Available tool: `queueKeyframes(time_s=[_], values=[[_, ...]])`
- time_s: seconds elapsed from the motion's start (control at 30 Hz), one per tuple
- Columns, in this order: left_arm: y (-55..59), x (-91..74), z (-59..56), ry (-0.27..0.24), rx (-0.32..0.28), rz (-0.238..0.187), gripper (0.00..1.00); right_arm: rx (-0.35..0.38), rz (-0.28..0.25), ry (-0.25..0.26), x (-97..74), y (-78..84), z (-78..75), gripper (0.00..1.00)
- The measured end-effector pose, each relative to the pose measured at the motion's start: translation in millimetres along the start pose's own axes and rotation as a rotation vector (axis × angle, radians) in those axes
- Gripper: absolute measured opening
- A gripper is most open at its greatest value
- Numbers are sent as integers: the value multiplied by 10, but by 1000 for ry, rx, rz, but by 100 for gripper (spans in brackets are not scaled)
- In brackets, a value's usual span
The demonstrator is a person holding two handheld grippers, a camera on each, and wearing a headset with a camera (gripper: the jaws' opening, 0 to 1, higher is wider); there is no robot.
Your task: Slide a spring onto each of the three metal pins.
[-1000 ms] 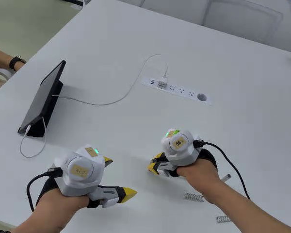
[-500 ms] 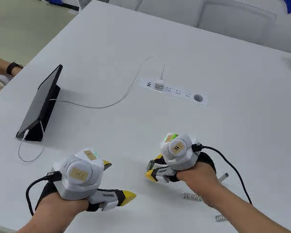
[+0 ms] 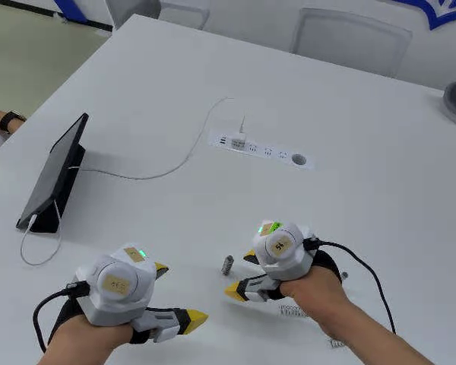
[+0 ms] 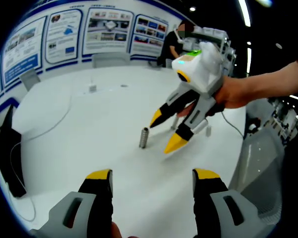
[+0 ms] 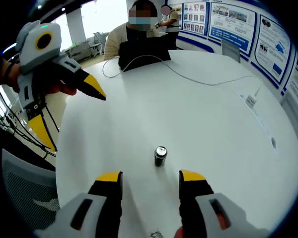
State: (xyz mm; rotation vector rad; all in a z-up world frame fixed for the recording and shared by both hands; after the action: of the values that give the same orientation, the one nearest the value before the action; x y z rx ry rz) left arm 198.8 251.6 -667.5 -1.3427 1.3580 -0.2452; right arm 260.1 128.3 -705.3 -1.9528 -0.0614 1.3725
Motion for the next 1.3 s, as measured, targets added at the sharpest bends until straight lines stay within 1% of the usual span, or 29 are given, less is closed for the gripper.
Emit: queueKeyframes(time_s=[0.13, 0.2, 0.27, 0.47, 0.57, 0.67, 0.73, 1.0, 1.13, 1.3], values=[[-5, -14, -17, -3, -2, -4, 66, 8, -5, -2, -48, 29, 41, 48], [-2, -18, -26, -3, -3, -4, 66, -2, -2, -5, -72, 51, 75, 48], [7, -19, -39, -3, 0, 0, 66, -12, -1, -3, -89, 75, 95, 48], [20, -23, -72, -1, 2, 6, 67, -2, -1, -5, -145, 136, 153, 50], [25, -23, -79, 1, 4, 10, 67, 2, -1, -12, -175, 170, 196, 51], [32, -16, -83, 3, 6, 14, 67, 11, -14, -30, -211, 197, 261, 53], [34, -11, -92, 6, 7, 16, 67, 13, -16, -32, -233, 213, 288, 54], [7, 16, -141, 18, 21, 22, 68, 33, -17, -45, -309, 364, 396, 56], [-7, 27, -156, 23, 28, 27, 68, 44, -14, -44, -345, 435, 416, 57], [-24, 41, -170, 28, 31, 27, 69, 88, -33, -50, -426, 502, 439, 59]])
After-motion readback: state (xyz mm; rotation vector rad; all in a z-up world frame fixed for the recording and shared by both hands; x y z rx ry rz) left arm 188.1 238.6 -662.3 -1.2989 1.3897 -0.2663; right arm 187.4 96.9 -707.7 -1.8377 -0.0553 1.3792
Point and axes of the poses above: the centre of the closed fingertips' face, and the gripper's own axes: x roughly forward along the fingers, z roughly to its left, y roughly out of its underside, the point moved 4 cm from there along -x, roughly backward along the fingers, and after that the axes turned 13 degrees about y, right-handed, at the moved point
